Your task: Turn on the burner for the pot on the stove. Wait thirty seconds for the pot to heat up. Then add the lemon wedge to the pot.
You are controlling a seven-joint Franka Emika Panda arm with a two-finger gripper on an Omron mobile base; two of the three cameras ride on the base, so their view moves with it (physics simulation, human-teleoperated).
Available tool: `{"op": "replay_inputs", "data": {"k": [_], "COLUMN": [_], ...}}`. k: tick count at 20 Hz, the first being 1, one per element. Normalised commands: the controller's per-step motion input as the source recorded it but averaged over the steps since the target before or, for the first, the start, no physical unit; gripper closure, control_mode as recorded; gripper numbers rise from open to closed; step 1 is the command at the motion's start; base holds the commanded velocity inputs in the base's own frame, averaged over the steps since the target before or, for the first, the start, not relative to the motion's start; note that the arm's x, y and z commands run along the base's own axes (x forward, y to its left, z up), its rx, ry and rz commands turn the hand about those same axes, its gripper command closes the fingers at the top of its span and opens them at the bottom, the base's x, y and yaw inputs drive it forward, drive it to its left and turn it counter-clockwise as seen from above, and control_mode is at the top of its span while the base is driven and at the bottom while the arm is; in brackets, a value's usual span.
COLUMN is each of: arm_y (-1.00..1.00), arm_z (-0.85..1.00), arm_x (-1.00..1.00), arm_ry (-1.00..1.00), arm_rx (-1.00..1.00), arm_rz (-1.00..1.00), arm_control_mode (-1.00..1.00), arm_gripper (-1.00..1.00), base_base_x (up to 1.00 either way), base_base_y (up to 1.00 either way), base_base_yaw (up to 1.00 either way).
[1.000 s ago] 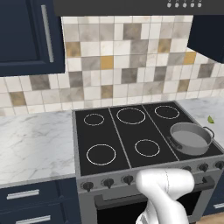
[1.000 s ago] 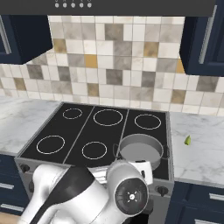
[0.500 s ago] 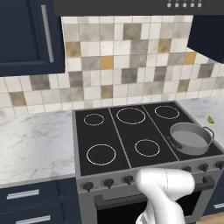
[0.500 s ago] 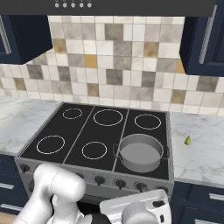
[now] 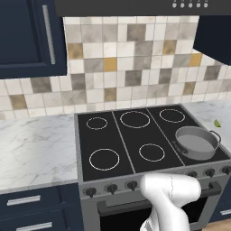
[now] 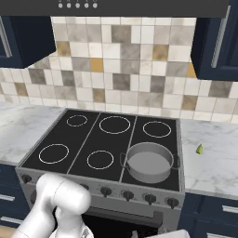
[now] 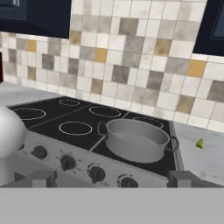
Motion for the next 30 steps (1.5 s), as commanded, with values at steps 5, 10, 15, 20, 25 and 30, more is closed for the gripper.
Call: {"op": "replay_inputs", "data": {"k": [5, 10, 15, 20, 25, 30], "arm_y": [-0.15, -0.19, -0.19, -0.22, -0.08, -0.02], "arm_z": [-0.44, -0.48, -0.37, -0.4, -0.52, -0.33], "arm_x": [-0.13, -0.1, 0.0, 0.07, 0.08, 0.18], "arm_ry": [-0.26, -0.09, -0.01, 0.0, -0.01, -0.15], "arm_rx": [0.0, 0.0, 0.0, 0.0, 0.0, 0.0], "arm_rz": [0.0, -0.03, -0.01, 0.01, 0.01, 0.0], "arm_control_mode": [-1.0, -1.0, -1.0, -1.0, -1.0, -1.0], "arm_gripper": [-1.0, -1.0, -1.0, -1.0, -1.0, -1.0], "base_base_x": [0.0, 0.0, 0.0, 0.0, 0.0, 0.0], "base_base_y": [0.0, 0.0, 0.0, 0.0, 0.0, 0.0], "base_base_yaw": [0.0, 0.0, 0.0, 0.0, 0.0, 0.0]}}
